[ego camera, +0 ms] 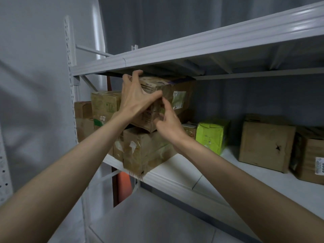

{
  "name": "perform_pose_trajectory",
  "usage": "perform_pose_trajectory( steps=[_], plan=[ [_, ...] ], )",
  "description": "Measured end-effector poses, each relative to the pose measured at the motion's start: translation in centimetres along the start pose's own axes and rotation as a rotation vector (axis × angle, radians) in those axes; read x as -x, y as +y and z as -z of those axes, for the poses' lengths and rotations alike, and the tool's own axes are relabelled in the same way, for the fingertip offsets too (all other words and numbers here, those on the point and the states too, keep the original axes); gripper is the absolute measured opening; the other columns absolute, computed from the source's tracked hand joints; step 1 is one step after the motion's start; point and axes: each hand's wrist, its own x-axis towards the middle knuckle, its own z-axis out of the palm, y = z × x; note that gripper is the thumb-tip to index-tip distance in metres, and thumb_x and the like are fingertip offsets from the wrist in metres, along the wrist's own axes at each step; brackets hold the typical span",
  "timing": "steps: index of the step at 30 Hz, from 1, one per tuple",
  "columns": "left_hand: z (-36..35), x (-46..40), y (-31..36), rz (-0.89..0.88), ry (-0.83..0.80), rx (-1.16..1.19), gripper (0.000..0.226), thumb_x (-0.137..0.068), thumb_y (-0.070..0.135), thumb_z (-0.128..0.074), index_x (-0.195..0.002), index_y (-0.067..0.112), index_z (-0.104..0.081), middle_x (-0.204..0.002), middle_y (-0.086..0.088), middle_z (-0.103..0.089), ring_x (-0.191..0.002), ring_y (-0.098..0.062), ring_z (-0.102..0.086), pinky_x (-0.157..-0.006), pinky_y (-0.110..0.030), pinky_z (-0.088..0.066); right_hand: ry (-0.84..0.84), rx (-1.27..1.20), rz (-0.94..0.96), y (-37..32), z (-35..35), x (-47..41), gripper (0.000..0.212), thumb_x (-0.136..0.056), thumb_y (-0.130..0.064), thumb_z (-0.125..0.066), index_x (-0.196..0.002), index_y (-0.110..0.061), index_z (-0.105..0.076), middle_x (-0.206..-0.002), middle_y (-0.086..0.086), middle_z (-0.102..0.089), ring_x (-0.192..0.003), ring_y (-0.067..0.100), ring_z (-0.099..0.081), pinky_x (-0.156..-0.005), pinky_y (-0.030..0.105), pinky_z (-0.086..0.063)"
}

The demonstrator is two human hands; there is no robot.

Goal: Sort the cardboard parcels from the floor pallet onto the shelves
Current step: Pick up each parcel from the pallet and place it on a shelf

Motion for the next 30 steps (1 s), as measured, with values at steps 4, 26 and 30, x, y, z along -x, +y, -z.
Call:
perform_pose_trajectory(
  steps=[4,26,30],
  plan=[
    [-0.2,0.2,1.9,-0.022,-0.016,0.02,0.09,-0.068,0.065,-0.074,-0.14,0.026,-0.038,-0.125,-0.001,-0.035,-0.114,-0.02,-0.044,-0.091,-0.03,-0.038,0.039,0.024,0.04,0.1,2.2,1.3,0.077,-0.095,-0.001,-0.053,-0.159,-0.029,-0.021,-0.161,-0.003,-0.025,-0.144,0.021,-0.037,-0.117,0.044,-0.038],
    [1.2,21.1,15.5,0.395,-0.352,0.76,0.084,-0.065,0.049,-0.076,-0.139,0.02,-0.049,-0.126,-0.004,-0.061,-0.105,-0.016,-0.067,-0.088,-0.037,-0.054,0.443,0.038,-0.377,9.6,31.6,23.7,0.091,-0.082,-0.06,-0.072,-0.155,-0.031,-0.027,-0.152,-0.006,-0.044,-0.137,0.017,-0.045,-0.115,0.045,-0.038],
    [1.5,25.1,17.7,0.386,-0.45,0.834,0.08,-0.074,0.041,-0.072,-0.142,0.007,-0.048,-0.14,-0.022,-0.055,-0.124,-0.034,-0.06,-0.105,-0.052,-0.048,0.411,-0.168,-0.415,9.2,32.4,29.0,0.063,-0.085,-0.058,-0.071,-0.133,-0.032,-0.041,-0.115,-0.015,-0.063,-0.105,0.015,-0.068,-0.087,0.042,-0.06]
  ],
)
